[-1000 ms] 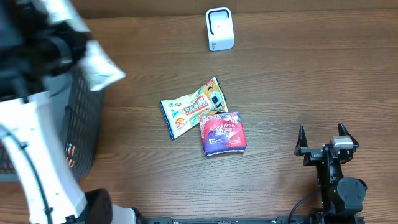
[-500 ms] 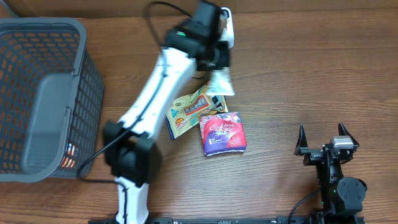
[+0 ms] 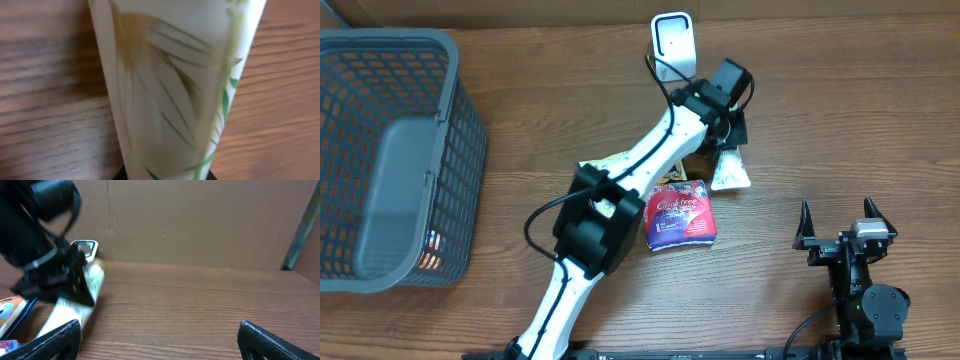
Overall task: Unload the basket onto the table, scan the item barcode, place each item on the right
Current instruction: 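Carry the white tube out and set it right of the bags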
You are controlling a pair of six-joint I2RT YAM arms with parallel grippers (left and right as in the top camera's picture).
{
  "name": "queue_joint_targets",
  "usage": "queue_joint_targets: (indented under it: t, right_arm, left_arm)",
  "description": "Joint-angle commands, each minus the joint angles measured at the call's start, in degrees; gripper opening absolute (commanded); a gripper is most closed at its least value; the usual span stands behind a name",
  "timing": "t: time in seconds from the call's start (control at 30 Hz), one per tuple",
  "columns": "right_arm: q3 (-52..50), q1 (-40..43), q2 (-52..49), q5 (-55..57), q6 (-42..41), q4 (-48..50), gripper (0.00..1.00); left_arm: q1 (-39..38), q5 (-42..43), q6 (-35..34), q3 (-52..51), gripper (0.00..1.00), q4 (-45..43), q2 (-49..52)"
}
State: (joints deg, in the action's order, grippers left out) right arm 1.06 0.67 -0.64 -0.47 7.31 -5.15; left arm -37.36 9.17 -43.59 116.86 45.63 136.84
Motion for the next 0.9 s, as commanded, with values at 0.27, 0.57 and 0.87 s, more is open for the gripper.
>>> queue_joint_targets:
  t: [0.27,0.57,0.87]
  right_arm:
    - [-0.59,-0.28,0.46,0.42,0.04,0.33,1.00]
    - [-0.59,-0.28,0.46,0.42,0.04,0.35,1.00]
    - [-0.59,-0.28,0.46,0.42,0.04,0.35,1.00]
  left_arm:
    - [1.27,-0.55,7.87,10.19,0.56,4.79,-4.42]
    - [3.28,-16.13,17.00,29.57,0.58,21.64,-16.20]
    - [21.05,-40.89,11.19,32.30,0.80,45.72,-37.48]
